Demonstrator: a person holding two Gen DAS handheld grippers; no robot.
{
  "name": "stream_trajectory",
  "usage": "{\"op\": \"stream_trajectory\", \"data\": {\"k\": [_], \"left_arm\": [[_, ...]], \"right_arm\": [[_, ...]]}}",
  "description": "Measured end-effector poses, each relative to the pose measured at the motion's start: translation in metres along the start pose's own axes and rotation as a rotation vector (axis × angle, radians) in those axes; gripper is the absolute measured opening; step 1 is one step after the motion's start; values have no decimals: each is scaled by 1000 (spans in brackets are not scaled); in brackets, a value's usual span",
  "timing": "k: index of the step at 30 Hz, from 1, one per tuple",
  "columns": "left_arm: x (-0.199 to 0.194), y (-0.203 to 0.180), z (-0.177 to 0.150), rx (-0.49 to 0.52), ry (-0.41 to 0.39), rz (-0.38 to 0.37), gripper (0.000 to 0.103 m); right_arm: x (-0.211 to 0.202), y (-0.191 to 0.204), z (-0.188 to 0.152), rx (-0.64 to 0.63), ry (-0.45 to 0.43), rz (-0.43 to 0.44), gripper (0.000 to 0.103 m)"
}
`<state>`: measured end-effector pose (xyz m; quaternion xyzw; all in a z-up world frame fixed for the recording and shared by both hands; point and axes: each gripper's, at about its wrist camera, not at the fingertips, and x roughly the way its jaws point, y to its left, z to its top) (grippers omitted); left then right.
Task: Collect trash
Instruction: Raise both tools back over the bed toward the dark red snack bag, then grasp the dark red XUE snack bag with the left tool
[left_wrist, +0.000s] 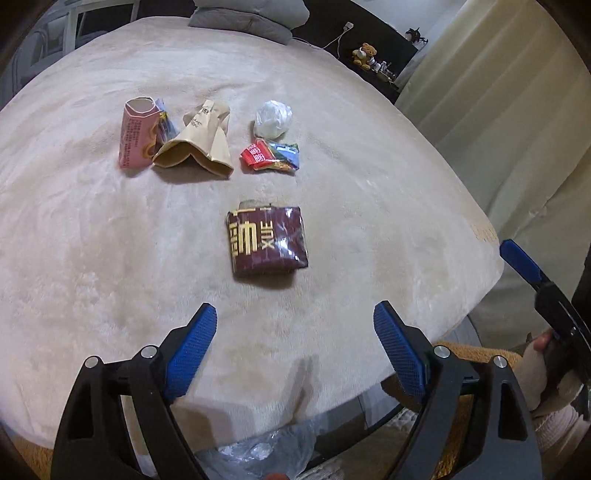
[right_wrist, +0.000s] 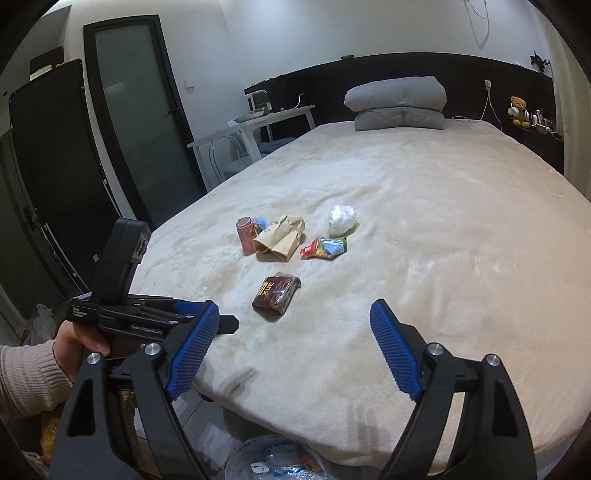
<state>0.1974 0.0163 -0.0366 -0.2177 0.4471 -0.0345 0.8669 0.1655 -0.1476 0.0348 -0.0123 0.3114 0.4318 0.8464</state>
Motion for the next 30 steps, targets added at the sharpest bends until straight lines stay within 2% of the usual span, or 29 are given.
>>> {"op": "stream_trajectory", "data": {"k": [6,12,14,15,16,17,23,30], "left_arm": [[32,8,30,-5,26,72,85],[56,9,43,8,57,115,82],[62,10,44,20,64,154,68],[64,11,45,24,64,158,67],[64,12,45,32,59,164,60],[63,12,45,41,54,168,59],[51,11,40,79,26,153,58],[15,14,38,90,-48,132,58]], "right_arm": [[-1,-18,-2,49,-4,2,83],[-1,-21,-2,55,-1,7,83],[1,-20,-2,54,5,10,83],[2,-19,-2,54,5,11,83],[2,-19,-2,53,5,11,83],[2,-19,-2,49,5,10,83],[13,-16,-2,44,20,-9,83],[33,-13,5,28,40,-49,83]]}}
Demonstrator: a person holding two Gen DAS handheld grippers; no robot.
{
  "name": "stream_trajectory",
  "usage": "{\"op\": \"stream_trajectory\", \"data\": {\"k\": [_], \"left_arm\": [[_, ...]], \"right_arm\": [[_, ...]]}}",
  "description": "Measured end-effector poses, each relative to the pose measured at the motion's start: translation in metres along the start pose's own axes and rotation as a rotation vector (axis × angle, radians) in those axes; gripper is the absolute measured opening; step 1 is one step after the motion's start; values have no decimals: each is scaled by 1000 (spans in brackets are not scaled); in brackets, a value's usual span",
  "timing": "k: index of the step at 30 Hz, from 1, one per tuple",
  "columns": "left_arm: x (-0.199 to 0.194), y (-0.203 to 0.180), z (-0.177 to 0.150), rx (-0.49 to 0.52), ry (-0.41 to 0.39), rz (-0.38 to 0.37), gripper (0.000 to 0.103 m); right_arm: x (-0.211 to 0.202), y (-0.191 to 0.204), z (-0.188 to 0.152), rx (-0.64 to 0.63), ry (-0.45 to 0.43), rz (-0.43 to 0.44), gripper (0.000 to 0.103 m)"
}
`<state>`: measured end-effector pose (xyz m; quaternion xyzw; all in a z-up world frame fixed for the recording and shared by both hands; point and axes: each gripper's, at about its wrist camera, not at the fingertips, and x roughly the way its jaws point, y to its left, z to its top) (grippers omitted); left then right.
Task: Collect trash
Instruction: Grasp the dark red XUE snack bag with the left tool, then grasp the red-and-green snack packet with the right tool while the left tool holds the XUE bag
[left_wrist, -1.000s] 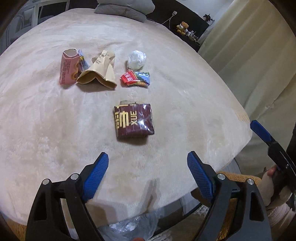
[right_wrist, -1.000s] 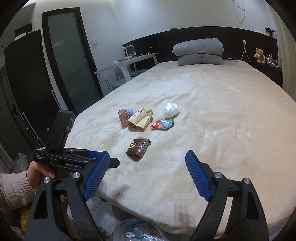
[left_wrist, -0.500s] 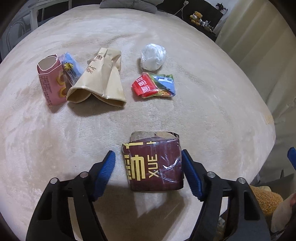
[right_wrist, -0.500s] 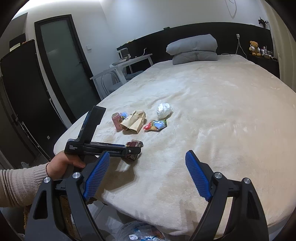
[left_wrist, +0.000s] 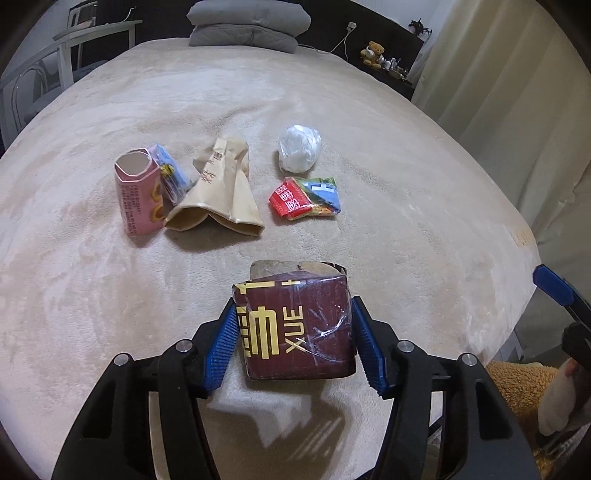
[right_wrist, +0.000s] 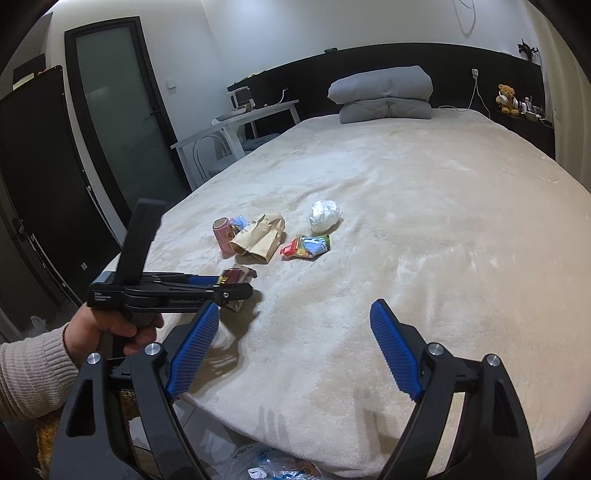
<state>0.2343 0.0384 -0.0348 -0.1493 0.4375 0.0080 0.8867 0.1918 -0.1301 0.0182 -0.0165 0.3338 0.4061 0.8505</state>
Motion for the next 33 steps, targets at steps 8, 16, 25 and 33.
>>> {"op": "stream_trajectory", "data": {"k": [8,16,25,33], "left_arm": [[-45,15,-2,-25,-90,-43,58],[-71,35,-9,-58,-133,-71,58],[-76,54,-15,-87,-128,-89,58],[-76,52,-16,-65,-116,-104,58]], "right_arm": [[49,3,24,-36,56,-27,83],[129,4,46,-100,143,-85,83],[205,4,60,-148,224,-124,83],[238,3,64,-188,242,-149,83]]}}
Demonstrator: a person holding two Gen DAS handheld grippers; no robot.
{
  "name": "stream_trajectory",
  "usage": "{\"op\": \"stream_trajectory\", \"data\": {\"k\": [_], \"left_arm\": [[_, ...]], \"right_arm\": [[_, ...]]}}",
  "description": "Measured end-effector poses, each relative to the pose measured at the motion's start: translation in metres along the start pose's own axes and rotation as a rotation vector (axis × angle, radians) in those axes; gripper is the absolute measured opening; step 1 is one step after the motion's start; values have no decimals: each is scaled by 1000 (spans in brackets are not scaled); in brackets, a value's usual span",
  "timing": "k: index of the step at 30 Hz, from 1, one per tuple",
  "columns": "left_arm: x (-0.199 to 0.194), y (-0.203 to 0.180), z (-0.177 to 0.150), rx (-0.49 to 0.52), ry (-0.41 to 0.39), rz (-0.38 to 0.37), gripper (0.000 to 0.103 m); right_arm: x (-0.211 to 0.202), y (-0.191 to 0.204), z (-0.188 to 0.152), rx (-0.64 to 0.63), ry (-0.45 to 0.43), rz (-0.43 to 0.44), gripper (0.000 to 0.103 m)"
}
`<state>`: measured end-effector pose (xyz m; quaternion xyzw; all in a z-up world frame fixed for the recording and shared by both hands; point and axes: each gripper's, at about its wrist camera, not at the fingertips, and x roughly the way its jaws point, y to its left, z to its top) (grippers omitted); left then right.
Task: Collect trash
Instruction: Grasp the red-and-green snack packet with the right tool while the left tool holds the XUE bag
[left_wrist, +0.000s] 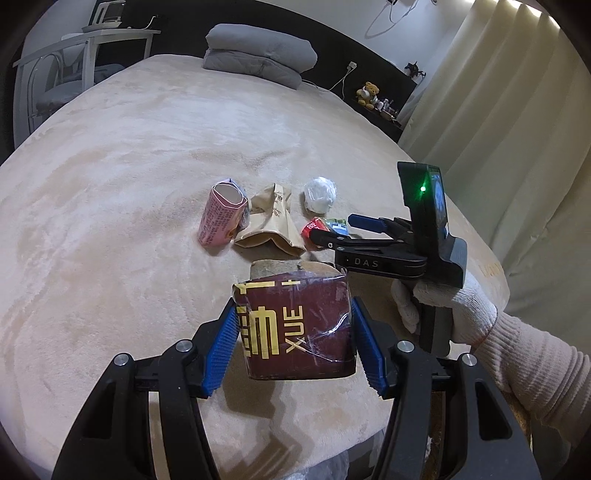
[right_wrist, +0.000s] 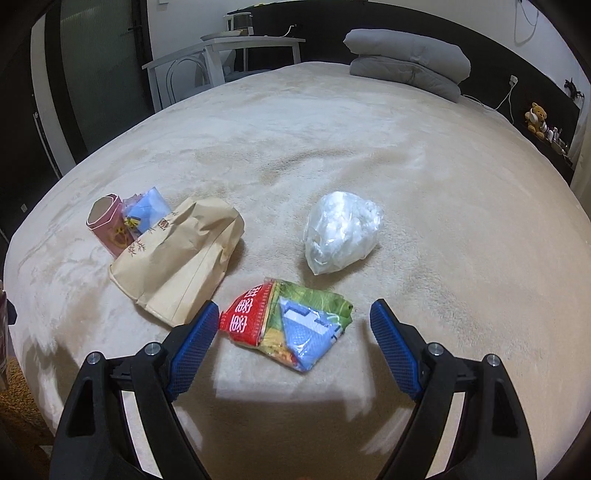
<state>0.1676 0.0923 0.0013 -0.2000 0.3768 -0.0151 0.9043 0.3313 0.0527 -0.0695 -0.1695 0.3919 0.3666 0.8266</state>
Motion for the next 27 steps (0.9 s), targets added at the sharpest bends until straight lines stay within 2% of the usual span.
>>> {"op": "stream_trajectory", "data": {"k": [6,12,15,21,24,27], "left_arm": [[3,0,0,-1,6,1,58],[6,-1,-1,3,12,6,58],[7,-2,-2,4,13,10,58],[7,-2,-2,6,15,10,58],[9,-2,-3,10,17,8,58],[8,-2,-3,15,14,8,58]], "right_arm": [[9,3,0,-39,13,20,83],[9,9,0,-87,-3,-5,83],[11,10,0,-99,3,4,90],[13,12,1,-113,-2,-10,90],[12,12,1,-118,5,-21,74],[11,11,0,-113,9,-20,73]]}}
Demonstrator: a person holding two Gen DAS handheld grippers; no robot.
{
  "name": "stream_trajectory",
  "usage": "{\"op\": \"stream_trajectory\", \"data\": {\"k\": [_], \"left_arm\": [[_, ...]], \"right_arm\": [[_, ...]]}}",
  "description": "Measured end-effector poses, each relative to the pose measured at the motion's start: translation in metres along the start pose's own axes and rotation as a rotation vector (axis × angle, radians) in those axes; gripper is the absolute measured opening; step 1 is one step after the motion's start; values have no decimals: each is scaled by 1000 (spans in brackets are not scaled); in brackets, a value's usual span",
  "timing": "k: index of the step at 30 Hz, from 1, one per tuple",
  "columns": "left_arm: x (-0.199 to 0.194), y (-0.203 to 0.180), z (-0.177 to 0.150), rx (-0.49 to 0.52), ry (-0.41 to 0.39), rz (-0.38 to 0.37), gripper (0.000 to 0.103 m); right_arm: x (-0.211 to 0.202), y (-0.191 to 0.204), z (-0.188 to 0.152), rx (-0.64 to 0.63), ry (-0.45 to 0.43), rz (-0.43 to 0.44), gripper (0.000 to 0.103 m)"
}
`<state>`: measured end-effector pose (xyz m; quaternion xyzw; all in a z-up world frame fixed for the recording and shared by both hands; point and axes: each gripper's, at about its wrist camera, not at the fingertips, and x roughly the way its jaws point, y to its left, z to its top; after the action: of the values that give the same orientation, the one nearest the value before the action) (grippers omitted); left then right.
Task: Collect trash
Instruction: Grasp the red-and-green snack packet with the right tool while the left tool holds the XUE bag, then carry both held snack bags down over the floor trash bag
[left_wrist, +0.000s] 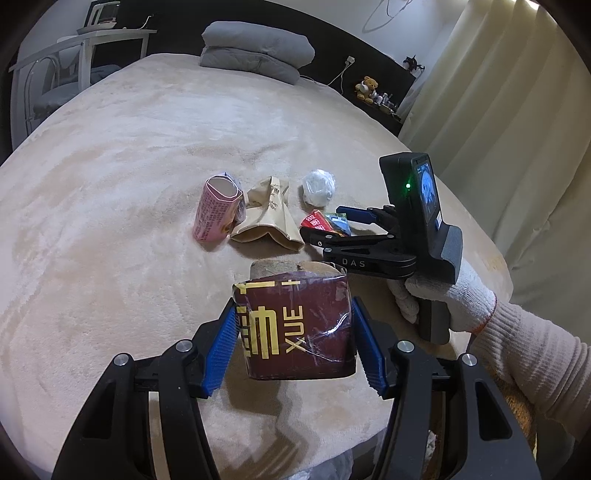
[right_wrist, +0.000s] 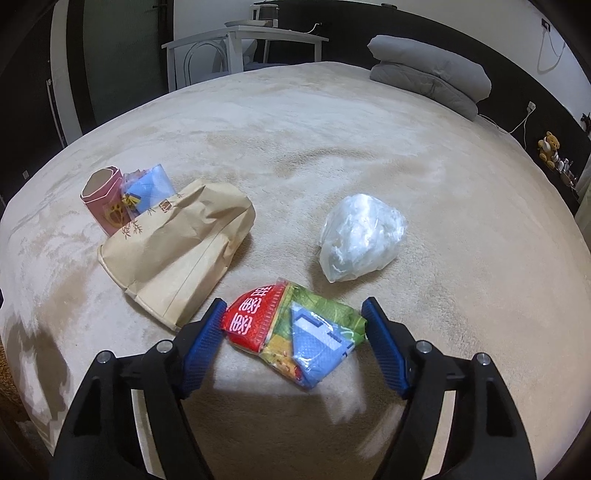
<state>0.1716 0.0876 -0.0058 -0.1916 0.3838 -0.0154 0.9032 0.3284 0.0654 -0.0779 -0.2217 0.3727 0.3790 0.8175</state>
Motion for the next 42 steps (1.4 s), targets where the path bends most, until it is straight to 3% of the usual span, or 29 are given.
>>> {"op": "stream_trajectory", "data": {"k": [10,22,42], "left_arm": [[-1,-4,-1,12,-10,-2,58],[-9,-20,-8,8,-48,-6,58],[-32,-60,-65,48,-103,-58,58]], "right_arm": [[-32,-4,-10,23,-41,-6,72],[-104,2,-36,85,-118,18,72],[-217,28,-128,184,-238,67,72]]}}
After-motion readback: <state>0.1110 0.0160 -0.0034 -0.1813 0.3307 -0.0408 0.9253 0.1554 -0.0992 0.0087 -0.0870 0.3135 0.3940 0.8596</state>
